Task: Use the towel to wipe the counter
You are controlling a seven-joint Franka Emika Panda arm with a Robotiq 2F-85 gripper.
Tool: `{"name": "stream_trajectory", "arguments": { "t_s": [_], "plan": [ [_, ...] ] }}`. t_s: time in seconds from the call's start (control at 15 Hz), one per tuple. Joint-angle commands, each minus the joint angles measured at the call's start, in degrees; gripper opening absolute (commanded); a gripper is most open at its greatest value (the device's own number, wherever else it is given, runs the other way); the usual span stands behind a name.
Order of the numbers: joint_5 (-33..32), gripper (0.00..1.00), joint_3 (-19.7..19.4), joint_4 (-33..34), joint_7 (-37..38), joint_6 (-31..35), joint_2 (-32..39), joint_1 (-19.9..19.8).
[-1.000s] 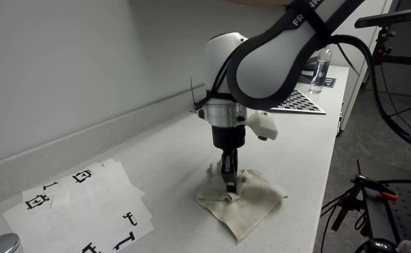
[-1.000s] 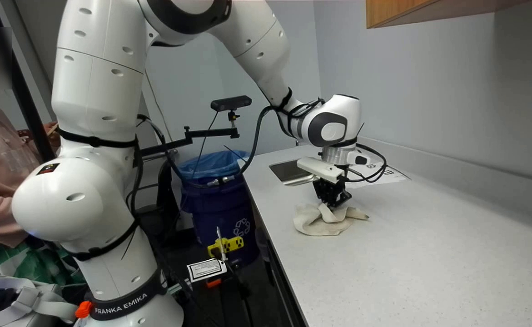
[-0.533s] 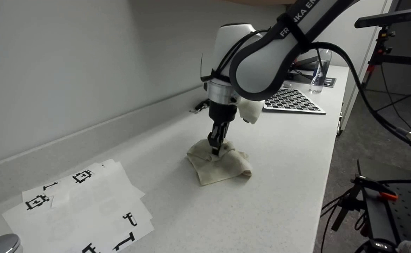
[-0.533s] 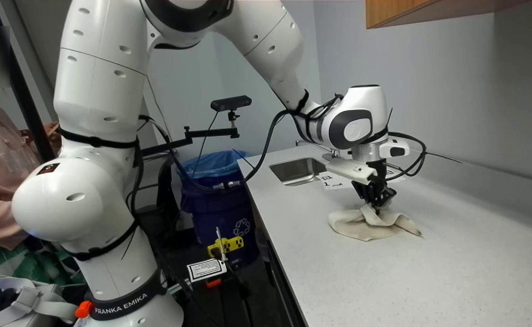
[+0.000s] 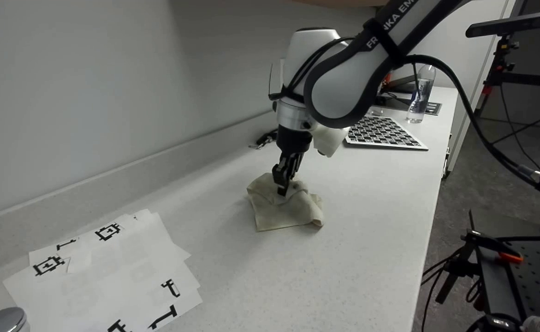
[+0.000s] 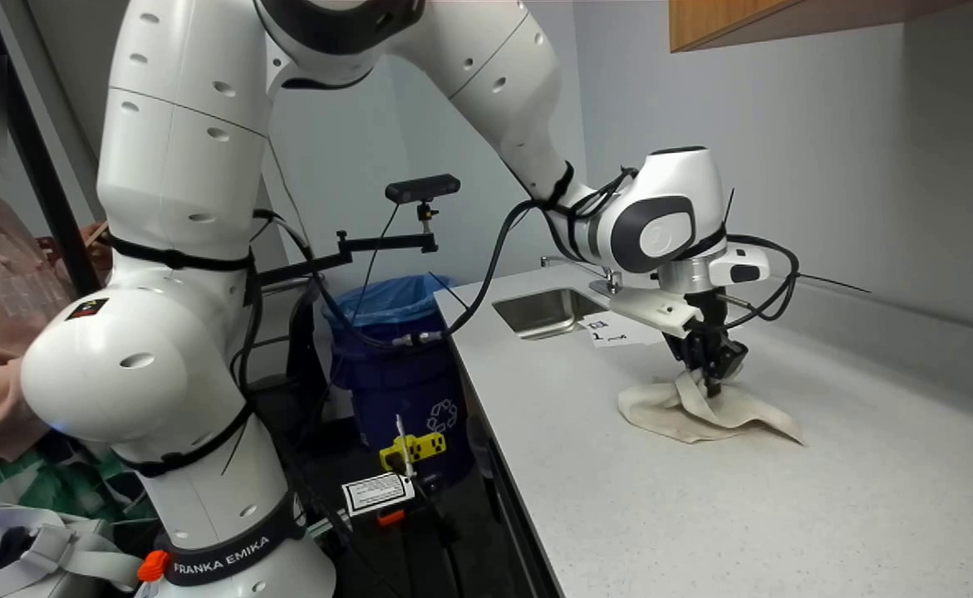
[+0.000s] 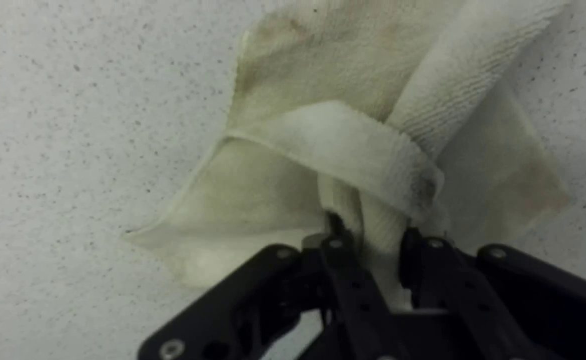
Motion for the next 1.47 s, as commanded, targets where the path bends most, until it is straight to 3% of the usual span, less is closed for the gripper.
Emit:
{"name": "stream_trajectory", "arguments": {
  "t_s": [0.0, 0.27, 0.4, 1.0, 1.4],
  "plan": [
    [0.2, 0.58, 1.3, -2.7, -1.4, -2.0, -2.6, -0.7],
    [0.8, 0.88, 2.6, -6.0, -3.2, -4.5, -5.3, -1.1],
    [0.7, 0.99, 2.8, -8.2, -3.4, -6.0, -7.1, -0.9],
    [1.3, 1.00, 3.1, -21.9, -3.5, -4.3, -18.1, -0.6],
    [4.0, 1.00, 3.6, -33.5, -5.0, 3.6, -27.9, 0.1]
  ]
}}
